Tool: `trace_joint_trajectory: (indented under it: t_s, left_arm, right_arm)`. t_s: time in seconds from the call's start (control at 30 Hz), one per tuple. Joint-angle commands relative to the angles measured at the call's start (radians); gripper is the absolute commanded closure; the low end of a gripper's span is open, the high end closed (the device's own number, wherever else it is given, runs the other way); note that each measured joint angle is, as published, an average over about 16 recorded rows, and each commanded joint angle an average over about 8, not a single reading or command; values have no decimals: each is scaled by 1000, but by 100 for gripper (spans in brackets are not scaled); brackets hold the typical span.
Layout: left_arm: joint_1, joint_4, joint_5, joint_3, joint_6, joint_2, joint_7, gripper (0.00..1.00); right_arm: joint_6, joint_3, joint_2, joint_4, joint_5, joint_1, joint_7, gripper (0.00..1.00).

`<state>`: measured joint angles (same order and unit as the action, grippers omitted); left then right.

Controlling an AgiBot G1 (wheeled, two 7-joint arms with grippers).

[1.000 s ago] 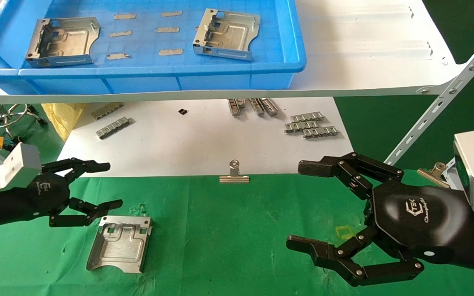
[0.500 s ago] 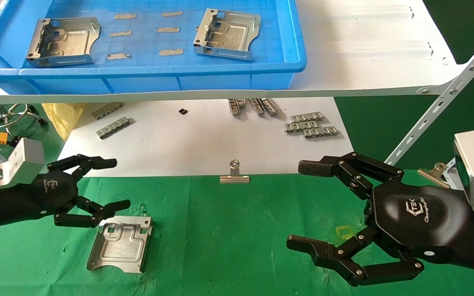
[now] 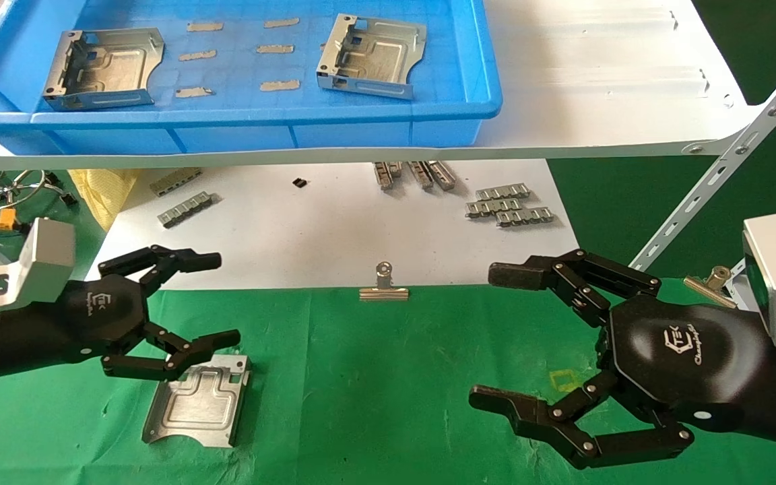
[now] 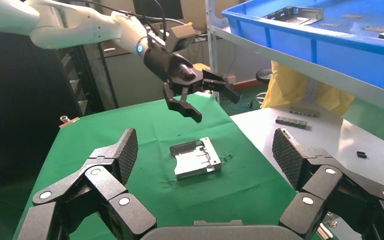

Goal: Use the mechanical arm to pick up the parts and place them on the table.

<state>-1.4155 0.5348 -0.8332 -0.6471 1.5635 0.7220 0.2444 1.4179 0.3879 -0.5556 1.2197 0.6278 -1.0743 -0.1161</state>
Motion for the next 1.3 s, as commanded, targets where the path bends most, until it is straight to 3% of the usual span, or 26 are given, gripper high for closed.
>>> trace_joint_trajectory:
  t_s: [0.03, 1.3]
  left_arm:
    - [18, 40, 5, 20, -4, -6, -23, 0]
    - [349, 768, 106, 376, -69, -113, -438, 0]
  right_arm:
    - [0, 0, 0, 0, 0, 0, 0, 0]
    - [0, 0, 0, 0, 0, 0, 0, 0]
